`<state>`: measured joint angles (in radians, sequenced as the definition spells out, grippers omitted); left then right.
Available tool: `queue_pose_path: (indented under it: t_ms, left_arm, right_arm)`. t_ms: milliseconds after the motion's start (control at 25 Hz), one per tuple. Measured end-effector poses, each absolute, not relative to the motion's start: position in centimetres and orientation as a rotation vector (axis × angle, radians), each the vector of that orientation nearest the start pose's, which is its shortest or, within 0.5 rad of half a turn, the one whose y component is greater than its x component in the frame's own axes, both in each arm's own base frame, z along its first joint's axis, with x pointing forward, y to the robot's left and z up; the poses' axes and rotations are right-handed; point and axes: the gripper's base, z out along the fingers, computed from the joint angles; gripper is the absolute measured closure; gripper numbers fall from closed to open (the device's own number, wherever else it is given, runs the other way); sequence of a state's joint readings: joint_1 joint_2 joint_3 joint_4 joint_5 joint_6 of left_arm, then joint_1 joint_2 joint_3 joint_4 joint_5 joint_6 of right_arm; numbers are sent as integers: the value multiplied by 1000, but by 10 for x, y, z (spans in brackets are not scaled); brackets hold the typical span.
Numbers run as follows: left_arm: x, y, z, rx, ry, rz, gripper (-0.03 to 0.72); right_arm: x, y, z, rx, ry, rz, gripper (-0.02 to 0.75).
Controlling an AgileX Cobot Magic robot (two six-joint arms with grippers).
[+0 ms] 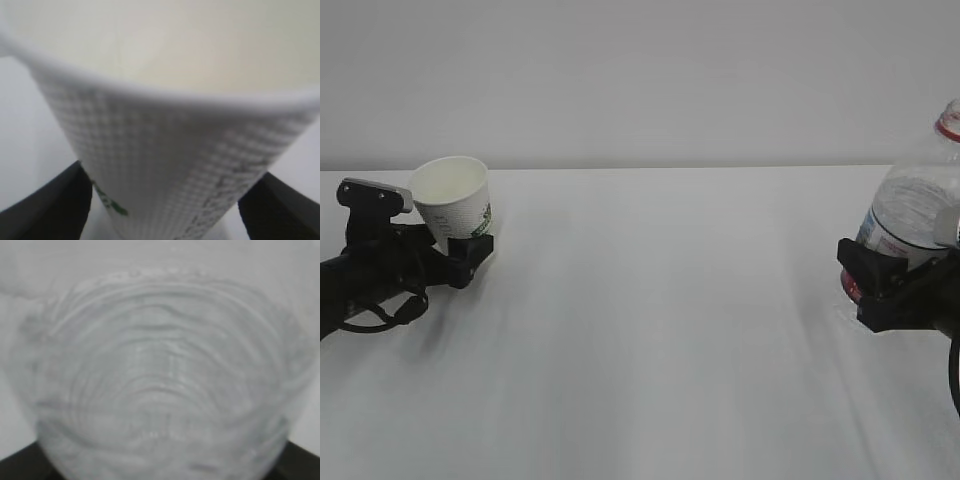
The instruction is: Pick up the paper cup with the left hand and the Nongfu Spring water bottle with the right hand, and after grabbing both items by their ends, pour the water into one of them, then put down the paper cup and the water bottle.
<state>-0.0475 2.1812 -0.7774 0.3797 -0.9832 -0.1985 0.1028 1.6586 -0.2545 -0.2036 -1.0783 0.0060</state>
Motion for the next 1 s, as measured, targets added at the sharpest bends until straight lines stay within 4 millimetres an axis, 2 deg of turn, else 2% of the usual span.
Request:
queue_pose_path:
  t_ms: [400,760,1000]
  left_arm:
    - [364,-44,53,227,1847,-314,23]
    - [367,-42,58,195,1796,-301,27]
    - [367,-43,58,214,1791,-307,138]
  right_arm:
    - [231,40,142,-302,1792,171,244]
    - [231,40,142,-302,1792,171,244]
    - [231,40,142,-302,1792,171,244]
